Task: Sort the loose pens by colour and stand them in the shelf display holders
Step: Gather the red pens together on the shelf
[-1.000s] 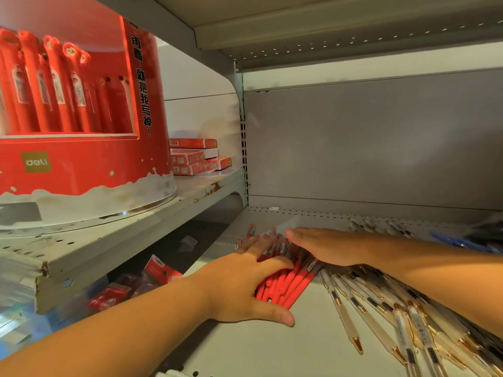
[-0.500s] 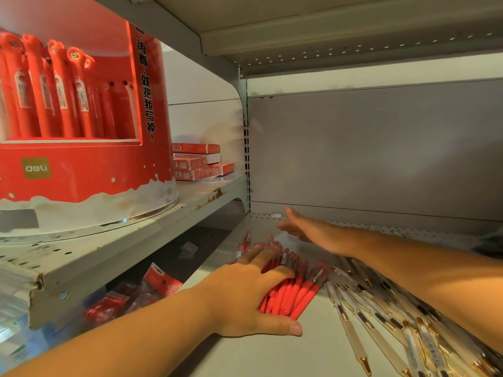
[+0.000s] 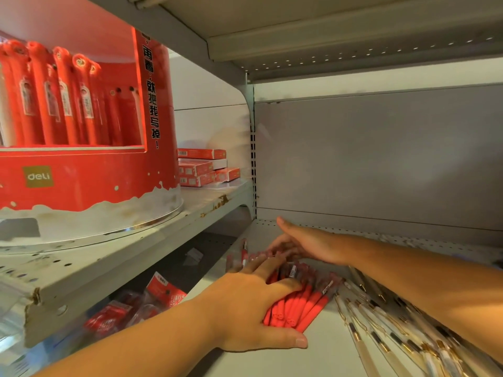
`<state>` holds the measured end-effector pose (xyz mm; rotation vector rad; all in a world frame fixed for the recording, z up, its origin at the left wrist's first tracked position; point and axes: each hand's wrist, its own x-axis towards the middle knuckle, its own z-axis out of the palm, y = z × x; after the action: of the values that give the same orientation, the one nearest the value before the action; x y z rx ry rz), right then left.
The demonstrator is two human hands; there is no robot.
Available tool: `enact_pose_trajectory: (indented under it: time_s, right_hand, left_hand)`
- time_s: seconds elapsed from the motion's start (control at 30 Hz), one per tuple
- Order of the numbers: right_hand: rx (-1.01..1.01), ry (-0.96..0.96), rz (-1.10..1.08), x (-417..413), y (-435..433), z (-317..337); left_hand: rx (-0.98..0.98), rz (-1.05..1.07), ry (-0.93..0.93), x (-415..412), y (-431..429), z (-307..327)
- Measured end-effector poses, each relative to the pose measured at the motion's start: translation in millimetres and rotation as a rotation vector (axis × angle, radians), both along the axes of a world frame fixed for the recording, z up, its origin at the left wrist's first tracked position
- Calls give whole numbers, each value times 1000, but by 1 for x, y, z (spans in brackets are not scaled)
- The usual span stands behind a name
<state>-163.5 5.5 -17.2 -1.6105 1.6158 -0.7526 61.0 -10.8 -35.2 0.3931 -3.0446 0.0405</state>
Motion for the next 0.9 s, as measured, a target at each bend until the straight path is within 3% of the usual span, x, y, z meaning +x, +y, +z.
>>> enact_pose_trajectory:
  time_s: [0.17, 0.3, 0.4, 0.57, 0.9]
  right_hand:
    - [-99, 287, -13, 17, -32, 13]
    - [-29, 442, 102, 40, -58, 12]
    - [107, 459, 123, 52, -66, 10]
    - [6, 487, 94, 48, -59, 12]
    - [-121, 308, 117, 25, -25, 8]
  left_hand:
    - [24, 33, -18, 1, 4, 2]
    - [53, 24, 19, 2, 4, 2]
    - [54, 81, 110, 4, 2, 0]
    - [149, 245, 59, 11, -5, -4]
    - [170, 109, 30, 6, -2, -5]
